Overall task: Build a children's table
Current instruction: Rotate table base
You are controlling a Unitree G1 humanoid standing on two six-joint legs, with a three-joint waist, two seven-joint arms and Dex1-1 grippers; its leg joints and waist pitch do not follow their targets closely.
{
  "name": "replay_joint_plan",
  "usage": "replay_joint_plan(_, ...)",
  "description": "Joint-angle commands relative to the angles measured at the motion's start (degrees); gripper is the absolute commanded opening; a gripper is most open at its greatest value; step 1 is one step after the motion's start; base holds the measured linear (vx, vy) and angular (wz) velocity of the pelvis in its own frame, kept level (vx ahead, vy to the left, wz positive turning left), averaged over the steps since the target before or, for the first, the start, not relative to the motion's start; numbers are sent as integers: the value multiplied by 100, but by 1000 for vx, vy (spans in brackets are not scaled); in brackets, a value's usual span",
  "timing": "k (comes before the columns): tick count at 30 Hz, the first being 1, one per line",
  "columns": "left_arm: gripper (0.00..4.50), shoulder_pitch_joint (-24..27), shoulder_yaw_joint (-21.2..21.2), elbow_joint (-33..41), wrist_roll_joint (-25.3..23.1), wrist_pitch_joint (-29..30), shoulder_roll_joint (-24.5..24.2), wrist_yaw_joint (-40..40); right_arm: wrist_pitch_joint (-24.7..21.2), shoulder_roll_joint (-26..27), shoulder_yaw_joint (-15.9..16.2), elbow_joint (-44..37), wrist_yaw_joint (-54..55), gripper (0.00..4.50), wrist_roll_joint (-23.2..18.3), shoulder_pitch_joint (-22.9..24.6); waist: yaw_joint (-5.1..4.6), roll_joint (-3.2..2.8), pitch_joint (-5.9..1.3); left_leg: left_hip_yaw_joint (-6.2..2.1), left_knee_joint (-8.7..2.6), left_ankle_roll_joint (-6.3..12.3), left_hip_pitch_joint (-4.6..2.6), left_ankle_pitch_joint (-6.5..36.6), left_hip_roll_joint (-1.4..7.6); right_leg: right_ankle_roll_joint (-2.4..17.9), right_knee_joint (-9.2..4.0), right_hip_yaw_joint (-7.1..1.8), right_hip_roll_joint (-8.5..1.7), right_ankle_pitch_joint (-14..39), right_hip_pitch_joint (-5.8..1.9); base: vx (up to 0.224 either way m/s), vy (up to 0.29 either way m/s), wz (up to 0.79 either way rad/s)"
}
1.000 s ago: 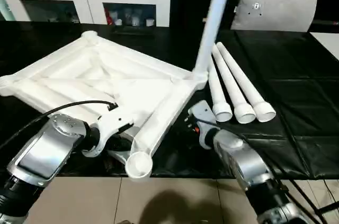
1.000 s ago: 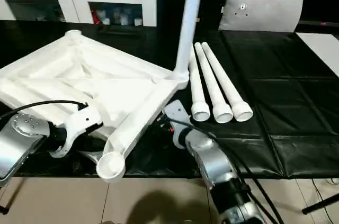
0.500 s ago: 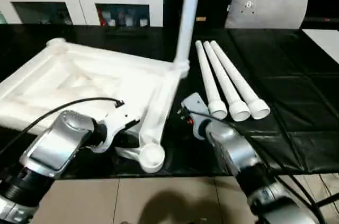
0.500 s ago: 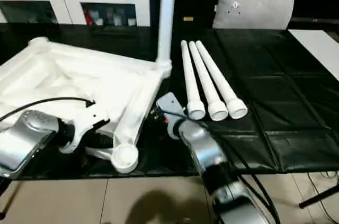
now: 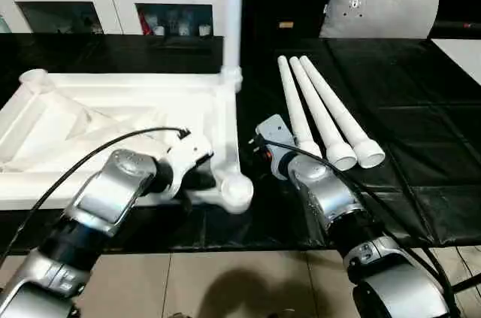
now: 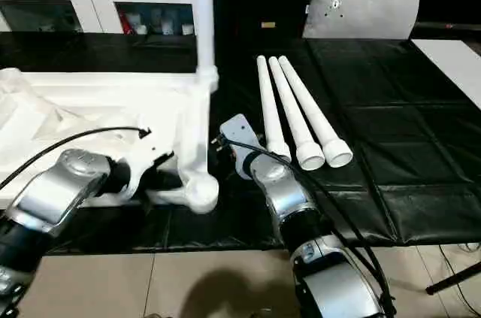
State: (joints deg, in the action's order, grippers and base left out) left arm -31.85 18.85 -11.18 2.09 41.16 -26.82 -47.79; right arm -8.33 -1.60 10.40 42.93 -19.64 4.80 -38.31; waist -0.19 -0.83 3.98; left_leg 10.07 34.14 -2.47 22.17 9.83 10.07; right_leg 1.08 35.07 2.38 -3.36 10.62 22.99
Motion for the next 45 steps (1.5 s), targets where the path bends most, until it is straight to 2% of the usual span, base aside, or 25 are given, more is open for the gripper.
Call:
replay_joint_plan(1,6,-325,-172,-351,-149,-502,147,429,138,136,90,-471,-149,450,-105,-137,49,-145,-440,-108,-383,-75,-136,1301,233,1421,-356,-239,-399,549,-308,0,0,0)
replay_joint_plan(3,6,-421,-219,-648,-217,-751,205,622,49,77,17,-708,-124,450,-147,-84,56,-115,-450,-105,-377,-35,-123,1203,226,1386,-351,-241,-389,427,-324,0,0,0)
replay_joint_plan(4,6,-456,-258,-777,-230,-853,239,711,12,59,-14,-794,-104,450,-164,-61,65,-142,-464,-110,-369,-5,-120,1099,234,1397,-329,-240,-402,274,-338,0,0,0)
replay_joint_plan(7,6,-491,-474,-1008,-108,-1297,448,838,-265,-32,-212,-1210,123,450,-218,112,96,-129,-451,-98,-368,53,-120,975,239,1455,-338,-238,-396,139,-323,0,0,0)
replay_joint_plan(9,6,-430,-612,-894,51,-1406,554,768,-452,-63,-325,-1368,318,450,-201,190,134,-138,-483,-92,-358,19,-155,966,257,1483,-327,-240,-404,151,-319,0,0,0)
replay_joint_plan(12,23,-283,-826,-644,239,-1396,665,859,-702,-70,-482,-1628,536,450,-184,298,196,-112,-464,-80,-375,-42,-152,1012,268,1438,-329,-250,-405,253,-315,0,0,0)
replay_joint_plan(16,42,372,-1446,271,750,-1269,939,1248,-1229,-70,-886,-2629,728,450,-419,811,227,-76,-452,-75,-388,-30,-136,1058,265,1284,-349,-246,-400,479,-303,0,0,0)
replay_joint_plan(21,75,935,-1932,988,945,-1457,1298,1796,-1250,-187,-900,-3371,663,450,-492,1256,211,-61,-408,-85,-416,-78,-128,1379,271,1016,-439,-252,-400,1247,-271,0,0,0)
replay_joint_plan(22,83,1246,-2139,1420,852,-1317,1484,2260,-1302,-160,-897,-3978,600,450,-647,1582,198,-38,-409,-78,-412,-88,-134,1416,262,974,-452,-250,-388,1348,-255,0,0,0)
replay_joint_plan(24,105,1494,-2235,1751,772,-1230,1581,2541,-1423,-134,-879,-4466,545,450,-760,1838,209,-20,-400,-93,-425,-38,-105,1349,297,867,-438,-263,-398,1273,-272,0,0,0)
replay_joint_plan(25,114,1584,-2248,1853,749,-1271,1602,2592,-1450,-119,-872,-4628,552,450,-778,1940,174,76,-410,-75,-416,23,-108,1359,270,796,-460,-251,-361,1353,-244,0,0,0)
replay_joint_plan(26,114,1896,-2315,2184,729,-1459,1708,2771,-1528,-78,-821,-5162,556,450,-830,2322,196,57,-415,-88,-412,35,-101,1306,266,773,-442,-256,-375,1367,-261,0,0,0)
replay_joint_plan(27,118,1896,-2315,2184,729,-1459,1708,2771,-1528,-78,-821,-5162,556,450,-830,2322,225,19,-403,-84,-417,52,-97,1229,293,709,-467,-272,-391,1332,-233,0,0,0)
replay_joint_plan(28,118,2225,-2343,2503,644,-1661,1778,2942,-1553,-48,-745,-5622,561,450,-879,2744,212,23,-401,-80,-421,43,-109,1266,284,699,-469,-264,-366,1362,-210,0,0,0)
replay_joint_plan(30,132,2393,-2369,2661,636,-1689,1840,3015,-1536,-45,-699,-5773,550,450,-917,2954,214,31,-398,-92,-441,29,-99,1321,304,631,-480,-263,-370,1363,-225,0,0,0)
replay_joint_plan(31,150,2619,-2399,2856,595,-1726,1932,3134,-1488,-47,-644,-5905,548,450,-940,3214,190,31,-384,-100,-456,-23,-115,1597,288,596,-506,-257,-352,1640,-191,0,0,0)
replay_joint_plan(34,160,2793,-2380,3026,608,-1663,1993,3223,-1525,-48,-636,-5994,561,450,-972,3336,188,50,-345,-114,-467,-125,-137,2017,265,409,-572,-257,-350,2284,-140,0,0,0)
replay_joint_plan(36,181,2934,-2312,3193,595,-1554,2021,3291,-1596,-48,-664,-6064,572,450,-1013,3406,168,91,-302,-161,-475,-271,-242,2760,254,45,-655,-230,-372,3423,-117,0,0,0)
replay_joint_plan(38,192,3010,-2250,3312,563,-1481,2013,3334,-1592,-72,-677,-6037,554,450,-1009,3450,139,77,-265,-192,-471,-331,-341,3278,230,-178,-741,-179,-338,4039,-80,0,0,0)
replay_joint_plan(40,207,3024,-2200,3370,546,-1445,2012,3388,-1634,-93,-697,-6026,514,450,-1015,3459,75,95,-210,-204,-408,-318,-523,3829,181,-296,-891,-35,-261,4614,-26,0,0,0)
replay_joint_plan(41,216,3030,-2178,3385,527,-1443,2009,3405,-1645,-114,-683,-6033,487,450,-1023,3463,15,74,-168,-239,-396,-282,-633,4091,178,-284,-966,102,-224,4671,-59,0,0,0)
replay_joint_plan(42,216,3033,-2167,3393,517,-1442,2007,3414,-1651,-125,-676,-6038,474,450,-1027,3466,-30,10,-162,-297,-477,-285,-656,4328,232,-190,-961,189,-225,4289,-185,0,0,0)
replay_joint_plan(43,223,3027,-2127,3407,479,-1452,1987,3420,-1664,-166,-645,-6033,429,450,-1038,3457,-120,1,-130,-354,-607,-329,-577,4678,312,-127,-858,270,-206,3844,-340,0,0,0)
replay_joint_plan(44,229,3027,-2110,3443,493,-1448,2015,3436,-1689,-222,-584,-6018,367,450,-1056,3444,-104,-60,-121,-374,-689,-384,-580,4913,358,-76,-791,282,-198,3639,-393,0,0,0)
replay_joint_plan(45,229,3029,-2112,3460,505,-1439,2040,3456,-1686,-247,-554,-6005,333,450,-1067,3436,-138,-53,-114,-364,-747,-399,-589,5087,392,-4,-710,291,-188,3368,-419,50,16,-8)
